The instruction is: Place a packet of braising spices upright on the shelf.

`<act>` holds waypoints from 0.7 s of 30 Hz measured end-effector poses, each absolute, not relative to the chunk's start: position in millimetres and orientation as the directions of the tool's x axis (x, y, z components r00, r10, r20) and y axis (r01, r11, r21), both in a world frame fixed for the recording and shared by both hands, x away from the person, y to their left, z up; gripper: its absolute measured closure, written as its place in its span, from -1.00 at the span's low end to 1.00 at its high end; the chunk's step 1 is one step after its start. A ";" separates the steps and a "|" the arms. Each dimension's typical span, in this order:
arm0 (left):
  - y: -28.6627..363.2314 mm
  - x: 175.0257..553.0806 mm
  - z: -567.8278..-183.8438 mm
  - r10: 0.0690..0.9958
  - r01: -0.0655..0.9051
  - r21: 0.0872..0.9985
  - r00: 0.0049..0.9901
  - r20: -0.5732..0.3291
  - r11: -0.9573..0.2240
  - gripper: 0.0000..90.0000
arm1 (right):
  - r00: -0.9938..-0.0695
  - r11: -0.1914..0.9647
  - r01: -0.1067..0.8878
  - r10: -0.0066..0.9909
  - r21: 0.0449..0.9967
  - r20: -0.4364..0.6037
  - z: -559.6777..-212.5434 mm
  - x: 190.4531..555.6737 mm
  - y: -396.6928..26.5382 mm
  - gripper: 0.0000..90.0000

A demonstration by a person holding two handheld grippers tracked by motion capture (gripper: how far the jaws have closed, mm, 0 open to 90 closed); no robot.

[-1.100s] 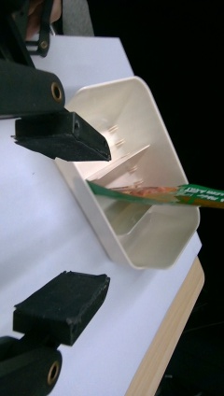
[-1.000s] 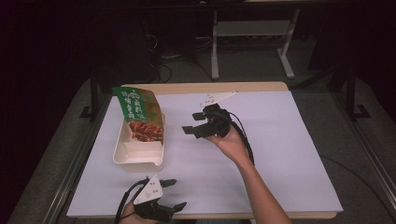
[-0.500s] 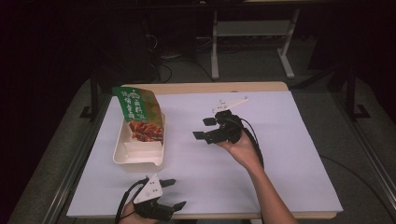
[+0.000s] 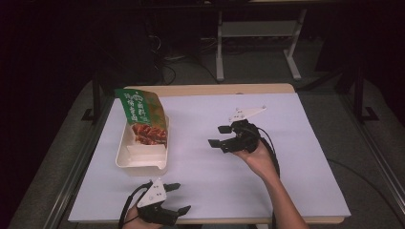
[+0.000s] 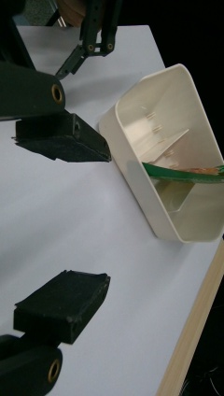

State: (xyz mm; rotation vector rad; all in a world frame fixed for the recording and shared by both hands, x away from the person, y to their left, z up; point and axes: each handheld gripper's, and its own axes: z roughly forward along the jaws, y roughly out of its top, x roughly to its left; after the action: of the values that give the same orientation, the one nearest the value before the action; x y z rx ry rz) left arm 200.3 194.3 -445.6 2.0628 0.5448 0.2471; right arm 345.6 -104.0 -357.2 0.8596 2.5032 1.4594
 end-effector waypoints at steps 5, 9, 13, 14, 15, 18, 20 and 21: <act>194.3 199.8 -446.6 0.471 0.277 0.857 0.881 -0.045 -0.435 -0.51 | -0.830 0.381 0.409 0.533 0.829 0.165 -360.9 341.0 -111.5 -0.28; 195.0 200.3 -446.9 0.472 0.276 0.861 0.880 -0.047 -0.427 -0.51 | -0.827 0.384 0.410 0.539 0.828 0.160 -364.0 335.9 -117.8 -0.29; 195.5 200.2 -446.7 0.472 0.283 0.860 0.880 -0.056 -0.424 -0.51 | -0.828 0.390 0.403 0.541 0.828 0.149 -367.2 330.6 -126.7 -0.29; 195.4 200.0 -446.9 0.472 0.284 0.860 0.880 -0.058 -0.424 -0.51 | -0.826 0.386 0.408 0.542 0.827 0.155 -368.4 329.5 -129.3 -0.30; 195.8 200.3 -446.8 0.469 0.279 0.858 0.882 -0.051 -0.431 -0.51 | -0.822 0.383 0.417 0.546 0.824 0.162 -369.7 328.2 -132.5 -0.31; 195.1 200.1 -447.3 0.468 0.280 0.857 0.882 -0.052 -0.432 -0.51 | -0.816 0.378 0.427 0.552 0.821 0.170 -372.3 326.0 -138.7 -0.33; 194.7 199.9 -447.7 0.468 0.283 0.860 0.882 -0.060 -0.424 -0.51 | -0.815 0.378 0.424 0.555 0.823 0.166 -373.9 323.9 -143.4 -0.34; 195.0 200.0 -447.8 0.468 0.285 0.859 0.881 -0.060 -0.425 -0.51 | -0.815 0.376 0.424 0.556 0.824 0.165 -374.6 323.4 -144.8 -0.35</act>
State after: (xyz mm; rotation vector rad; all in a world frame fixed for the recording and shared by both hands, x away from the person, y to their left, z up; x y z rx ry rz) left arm 200.0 195.0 -447.8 2.0405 0.5460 0.2293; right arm 323.4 -144.8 -374.6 0.8916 2.4870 1.4241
